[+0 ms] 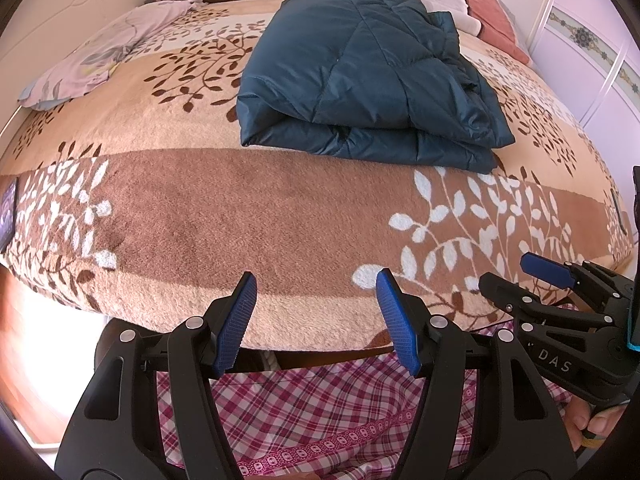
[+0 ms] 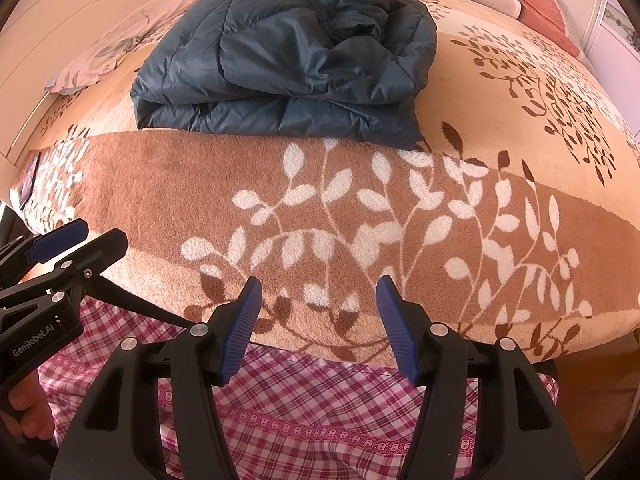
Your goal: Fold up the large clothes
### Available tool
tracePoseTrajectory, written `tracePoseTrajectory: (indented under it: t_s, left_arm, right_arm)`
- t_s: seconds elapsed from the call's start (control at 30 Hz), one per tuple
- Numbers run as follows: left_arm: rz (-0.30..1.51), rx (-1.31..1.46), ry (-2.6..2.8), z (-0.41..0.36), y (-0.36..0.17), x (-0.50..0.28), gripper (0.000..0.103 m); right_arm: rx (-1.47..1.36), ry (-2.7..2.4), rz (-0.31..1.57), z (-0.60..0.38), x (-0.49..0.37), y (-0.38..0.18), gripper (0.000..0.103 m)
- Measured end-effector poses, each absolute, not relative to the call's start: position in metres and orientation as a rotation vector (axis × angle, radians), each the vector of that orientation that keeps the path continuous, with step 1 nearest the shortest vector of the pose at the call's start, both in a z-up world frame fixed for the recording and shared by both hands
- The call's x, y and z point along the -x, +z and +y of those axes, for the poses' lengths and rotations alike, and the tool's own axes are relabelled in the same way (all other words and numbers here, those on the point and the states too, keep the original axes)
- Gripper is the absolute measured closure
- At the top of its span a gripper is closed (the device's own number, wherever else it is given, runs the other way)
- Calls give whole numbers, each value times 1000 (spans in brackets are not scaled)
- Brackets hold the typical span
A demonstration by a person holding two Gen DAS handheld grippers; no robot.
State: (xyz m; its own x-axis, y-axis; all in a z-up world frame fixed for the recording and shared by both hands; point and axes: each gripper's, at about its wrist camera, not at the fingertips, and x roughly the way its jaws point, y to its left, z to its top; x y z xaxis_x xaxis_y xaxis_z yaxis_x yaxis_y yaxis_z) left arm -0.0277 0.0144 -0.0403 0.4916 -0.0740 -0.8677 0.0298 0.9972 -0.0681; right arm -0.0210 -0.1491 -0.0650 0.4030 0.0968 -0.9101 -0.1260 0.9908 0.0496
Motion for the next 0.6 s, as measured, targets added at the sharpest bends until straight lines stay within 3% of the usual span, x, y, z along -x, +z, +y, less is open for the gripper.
tracePoseTrajectory:
  t_s: [0.6]
  left_arm:
    - [1071,42,-66,18,-45,25,41]
  right_arm:
    - [31,142,1156,-151,22,-70,44]
